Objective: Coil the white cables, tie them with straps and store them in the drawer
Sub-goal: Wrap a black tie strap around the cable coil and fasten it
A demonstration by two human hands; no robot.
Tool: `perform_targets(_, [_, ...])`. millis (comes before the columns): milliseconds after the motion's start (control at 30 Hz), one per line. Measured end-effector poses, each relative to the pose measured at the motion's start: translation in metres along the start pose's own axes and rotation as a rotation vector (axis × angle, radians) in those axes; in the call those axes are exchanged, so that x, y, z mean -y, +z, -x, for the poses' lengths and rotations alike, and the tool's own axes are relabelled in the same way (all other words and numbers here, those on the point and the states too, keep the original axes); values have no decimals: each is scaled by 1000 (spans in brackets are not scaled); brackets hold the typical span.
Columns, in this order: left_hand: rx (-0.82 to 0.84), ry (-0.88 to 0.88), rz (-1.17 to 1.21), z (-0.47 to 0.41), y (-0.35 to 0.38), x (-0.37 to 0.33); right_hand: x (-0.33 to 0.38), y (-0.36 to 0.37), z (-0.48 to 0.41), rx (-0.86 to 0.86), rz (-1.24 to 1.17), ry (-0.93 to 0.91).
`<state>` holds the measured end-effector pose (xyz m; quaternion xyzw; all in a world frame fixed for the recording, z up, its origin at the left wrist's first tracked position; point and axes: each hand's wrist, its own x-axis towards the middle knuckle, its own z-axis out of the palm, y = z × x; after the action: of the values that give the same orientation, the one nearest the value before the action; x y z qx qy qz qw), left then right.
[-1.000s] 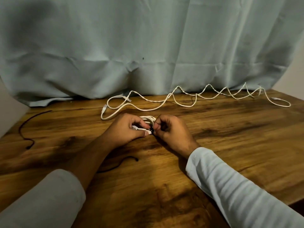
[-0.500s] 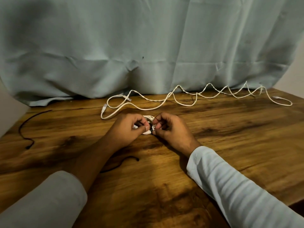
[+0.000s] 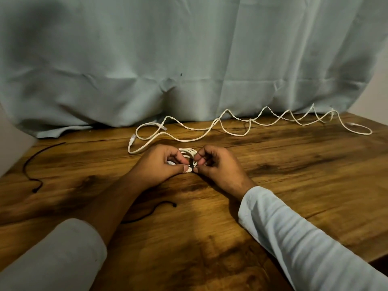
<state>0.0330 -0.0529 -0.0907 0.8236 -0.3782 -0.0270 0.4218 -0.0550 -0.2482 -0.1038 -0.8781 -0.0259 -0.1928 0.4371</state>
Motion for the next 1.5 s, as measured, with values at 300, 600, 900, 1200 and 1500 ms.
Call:
perform_targets(300, [-92,34,-136,3,9,-7,-2,-1,-1,4,53,-57])
perform_targets(600, [-117,49,-211,3,14,-8,4,-2,0,49,180,-98])
perform_targets(900, [-221,3,-238,-1,27,-12,8,-2,0,49,226,-102])
perform_targets(1200, [-61,-10,120,4,7,-3,9,-1,6,38,249,-84])
perform_targets(1500, [-165,139,-182,5,14,-4,7,-1,4,49,321,-123])
